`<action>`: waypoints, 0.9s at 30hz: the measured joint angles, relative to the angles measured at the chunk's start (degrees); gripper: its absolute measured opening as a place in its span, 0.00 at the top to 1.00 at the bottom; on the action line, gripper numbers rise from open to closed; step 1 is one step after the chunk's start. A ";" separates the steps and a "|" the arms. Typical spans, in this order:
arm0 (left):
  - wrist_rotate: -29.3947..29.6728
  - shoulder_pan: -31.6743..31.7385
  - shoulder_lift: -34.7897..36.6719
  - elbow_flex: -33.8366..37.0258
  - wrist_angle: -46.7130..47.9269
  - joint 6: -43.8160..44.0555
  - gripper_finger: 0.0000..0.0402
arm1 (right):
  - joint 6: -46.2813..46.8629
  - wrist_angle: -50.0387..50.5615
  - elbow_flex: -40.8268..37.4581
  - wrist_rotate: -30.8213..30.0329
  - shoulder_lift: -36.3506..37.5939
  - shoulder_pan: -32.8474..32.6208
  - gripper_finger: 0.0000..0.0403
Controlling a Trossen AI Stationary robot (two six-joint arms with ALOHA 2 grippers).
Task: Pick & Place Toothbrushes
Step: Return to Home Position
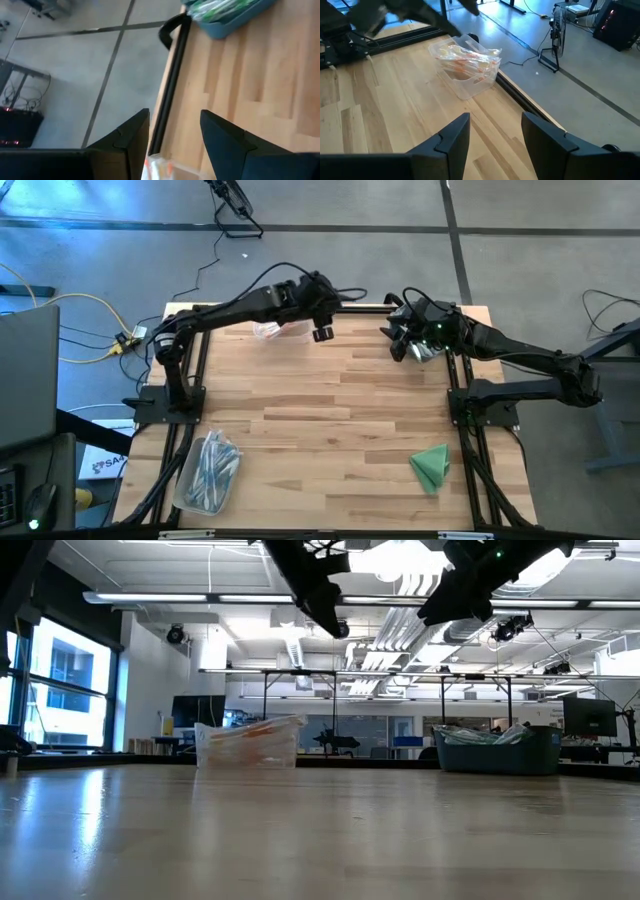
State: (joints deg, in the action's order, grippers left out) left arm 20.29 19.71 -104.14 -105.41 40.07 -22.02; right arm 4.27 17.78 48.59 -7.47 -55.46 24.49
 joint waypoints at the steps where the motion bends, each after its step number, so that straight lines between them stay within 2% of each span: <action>1: 0.00 -0.52 0.00 0.00 -0.02 -0.02 0.57 | 0.00 0.00 0.00 -0.22 0.00 0.00 0.57; 14: -0.46 -2.15 0.00 0.02 -0.03 -1.70 0.57 | -1.30 -0.02 0.01 -0.02 0.00 0.00 0.57; 19: -0.58 -2.15 0.00 0.04 -0.73 4.20 0.57 | 0.47 0.29 0.01 0.12 0.00 0.00 0.57; 21: -2.83 -2.11 0.00 0.04 -0.94 7.42 0.57 | 1.55 0.43 0.01 1.24 0.00 0.00 0.57; 24: -10.32 -1.34 0.26 0.09 -0.90 8.96 0.57 | 0.34 0.52 -0.01 5.50 1.26 0.00 0.57; 27: -17.09 -0.89 0.48 0.09 -1.10 9.13 0.57 | 0.26 0.75 -0.01 6.16 4.82 0.00 0.57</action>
State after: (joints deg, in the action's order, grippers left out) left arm 3.20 18.83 -103.66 -105.32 38.98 -12.89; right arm 4.53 18.53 48.58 -1.31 -50.64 24.49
